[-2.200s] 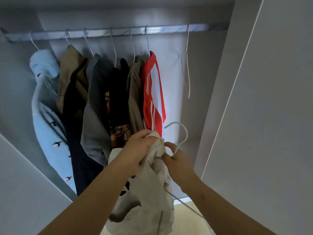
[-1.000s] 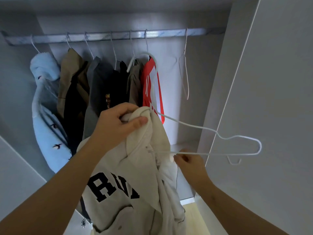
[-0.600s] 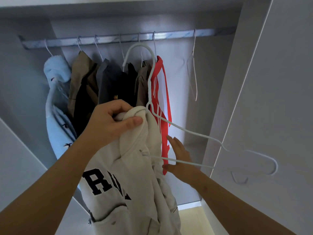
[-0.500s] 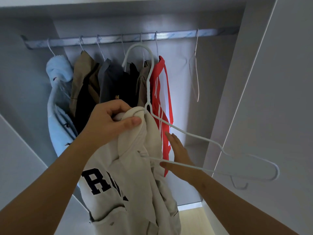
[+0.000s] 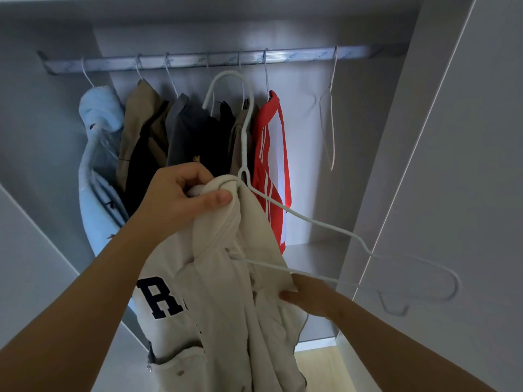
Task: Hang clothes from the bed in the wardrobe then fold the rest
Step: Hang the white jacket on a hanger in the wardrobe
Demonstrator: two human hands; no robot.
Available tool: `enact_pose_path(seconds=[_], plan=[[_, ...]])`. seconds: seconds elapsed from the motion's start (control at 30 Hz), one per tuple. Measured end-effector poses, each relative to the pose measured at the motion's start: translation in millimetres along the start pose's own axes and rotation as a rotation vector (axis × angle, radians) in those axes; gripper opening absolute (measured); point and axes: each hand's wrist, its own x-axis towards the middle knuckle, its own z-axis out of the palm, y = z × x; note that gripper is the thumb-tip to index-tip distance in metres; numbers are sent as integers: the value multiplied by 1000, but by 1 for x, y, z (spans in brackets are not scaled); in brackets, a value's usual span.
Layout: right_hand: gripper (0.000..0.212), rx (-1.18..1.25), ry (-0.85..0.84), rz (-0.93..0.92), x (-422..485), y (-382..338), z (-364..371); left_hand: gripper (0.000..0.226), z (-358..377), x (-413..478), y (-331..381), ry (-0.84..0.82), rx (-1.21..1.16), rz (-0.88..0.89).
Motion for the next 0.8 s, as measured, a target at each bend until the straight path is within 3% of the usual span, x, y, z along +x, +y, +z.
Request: enact_pose_path(seconds=[0.1, 0.23, 0.3, 0.4, 0.53, 0.7, 0.8], plan=[[14, 48, 91, -1, -2, 7, -7, 18, -9, -1, -5, 41, 41, -26], [23, 82, 276, 4, -3, 14, -25, 28, -30, -4, -11, -59, 178, -46], [14, 30, 284, 8, -4, 16, -36, 26, -39, -5, -12, -136, 245, -57], [16, -149, 203, -8, -3, 20, -48, 34, -49, -7, -22, -222, 355, -70], [16, -230, 256, 19, 2, 19, -58, 43, -44, -13, -45, -342, 597, -72], [15, -142, 324, 49, 5, 7, -60, 44, -25, -17, -68, -406, 778, -187], [24, 90, 453, 69, 4, -12, -61, 42, -10, -17, -70, -352, 855, -254]])
